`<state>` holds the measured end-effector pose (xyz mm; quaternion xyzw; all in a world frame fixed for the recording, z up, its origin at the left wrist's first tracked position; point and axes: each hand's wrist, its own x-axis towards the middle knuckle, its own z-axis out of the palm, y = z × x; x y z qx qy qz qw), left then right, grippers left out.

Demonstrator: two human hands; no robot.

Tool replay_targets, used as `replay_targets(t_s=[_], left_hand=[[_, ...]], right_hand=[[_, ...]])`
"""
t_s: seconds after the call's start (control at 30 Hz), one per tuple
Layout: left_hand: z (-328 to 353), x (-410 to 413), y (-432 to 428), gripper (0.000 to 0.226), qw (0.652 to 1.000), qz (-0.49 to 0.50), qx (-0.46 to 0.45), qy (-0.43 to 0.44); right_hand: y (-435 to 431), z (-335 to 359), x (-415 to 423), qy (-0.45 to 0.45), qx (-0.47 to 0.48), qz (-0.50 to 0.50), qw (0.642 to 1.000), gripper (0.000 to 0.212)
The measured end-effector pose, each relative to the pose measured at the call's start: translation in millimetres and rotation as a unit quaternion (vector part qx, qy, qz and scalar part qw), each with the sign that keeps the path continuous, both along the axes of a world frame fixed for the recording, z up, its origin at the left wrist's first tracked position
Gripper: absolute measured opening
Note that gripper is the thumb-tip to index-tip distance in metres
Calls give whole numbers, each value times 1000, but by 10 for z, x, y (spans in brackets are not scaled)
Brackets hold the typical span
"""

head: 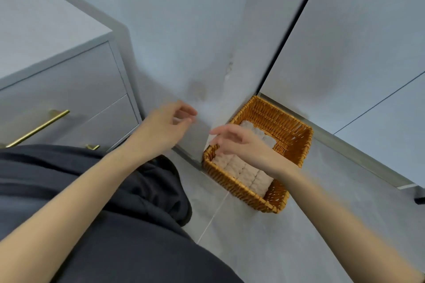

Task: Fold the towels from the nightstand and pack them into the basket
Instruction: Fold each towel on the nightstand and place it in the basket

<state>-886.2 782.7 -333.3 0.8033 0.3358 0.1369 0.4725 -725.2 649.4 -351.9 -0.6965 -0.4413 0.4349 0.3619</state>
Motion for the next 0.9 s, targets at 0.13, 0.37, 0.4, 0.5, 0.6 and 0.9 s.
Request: replay_targets(t_s=[0.13, 0.37, 0.4, 0.5, 0.6, 0.9], left_hand=[[313, -439, 166, 18, 997, 53, 21, -45], [819, -1278, 514, 20, 976, 186, 70, -90], [895, -1448, 566, 20, 970, 207, 81, -98], [1082, -1922, 706, 23, 953, 263, 99, -114], [1179, -2319, 843, 24, 930, 323, 126, -122], [1103, -3124, 1264, 34, 823, 483, 301, -12]], right_hand=[[357, 393, -350, -48, 61, 35, 996, 22], [1150, 933, -943, -99, 137, 70, 983, 23], [1269, 1014, -1050, -101, 149, 76, 981, 22], [1607, 1254, -1350, -99, 182, 95, 974, 23], [1894, 1421, -1621, -97, 204, 113, 967, 23], [2670, 1578, -2462, -90, 241, 155, 954, 22]])
